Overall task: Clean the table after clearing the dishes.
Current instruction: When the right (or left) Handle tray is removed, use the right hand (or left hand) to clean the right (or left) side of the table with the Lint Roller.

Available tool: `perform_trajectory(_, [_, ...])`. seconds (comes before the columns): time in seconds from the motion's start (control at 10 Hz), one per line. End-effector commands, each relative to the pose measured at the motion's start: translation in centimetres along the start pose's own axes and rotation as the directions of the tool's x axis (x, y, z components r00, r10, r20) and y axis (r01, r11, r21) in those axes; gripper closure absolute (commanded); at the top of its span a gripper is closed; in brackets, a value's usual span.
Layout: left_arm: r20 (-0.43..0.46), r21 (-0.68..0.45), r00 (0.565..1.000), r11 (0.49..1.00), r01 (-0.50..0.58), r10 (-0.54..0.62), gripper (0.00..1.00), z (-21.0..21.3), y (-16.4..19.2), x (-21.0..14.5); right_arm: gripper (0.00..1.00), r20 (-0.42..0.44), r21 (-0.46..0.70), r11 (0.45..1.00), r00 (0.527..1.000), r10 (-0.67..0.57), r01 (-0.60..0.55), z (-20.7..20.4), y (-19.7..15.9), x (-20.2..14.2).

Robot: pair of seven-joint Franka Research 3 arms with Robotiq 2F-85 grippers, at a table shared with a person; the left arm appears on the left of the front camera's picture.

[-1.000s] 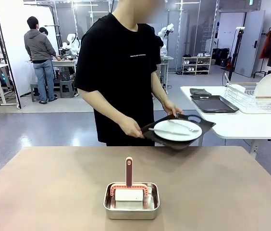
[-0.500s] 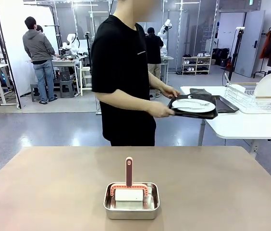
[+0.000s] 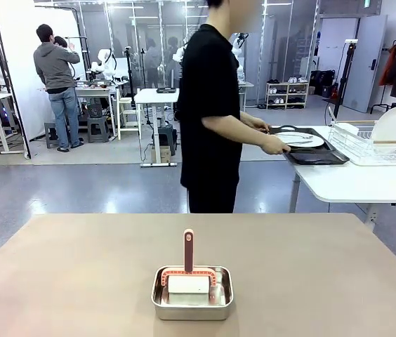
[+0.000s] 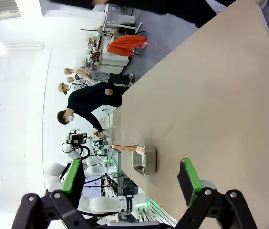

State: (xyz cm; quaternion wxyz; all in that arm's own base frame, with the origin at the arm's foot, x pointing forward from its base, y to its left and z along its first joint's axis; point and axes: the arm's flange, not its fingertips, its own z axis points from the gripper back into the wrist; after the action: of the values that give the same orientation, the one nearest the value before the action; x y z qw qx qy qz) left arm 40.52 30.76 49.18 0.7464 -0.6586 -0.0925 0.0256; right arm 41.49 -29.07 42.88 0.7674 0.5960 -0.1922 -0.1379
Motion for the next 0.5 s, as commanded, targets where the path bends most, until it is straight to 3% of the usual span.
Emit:
perform_trajectory(0.0, [0.001,0.006,1.0,1.0,0.001,-0.001,0.0,-0.16,-0.24,-0.83,0.0,0.003,0.003,1.0,1.0,0.005,-0.005,0.04,0.35,-0.11])
perform_trajectory(0.4, [0.001,0.006,1.0,1.0,0.001,-0.001,0.0,-0.16,-0.24,-0.83,0.0,0.003,0.003,1.0,1.0,0.005,-0.005,0.04,0.35,-0.11])
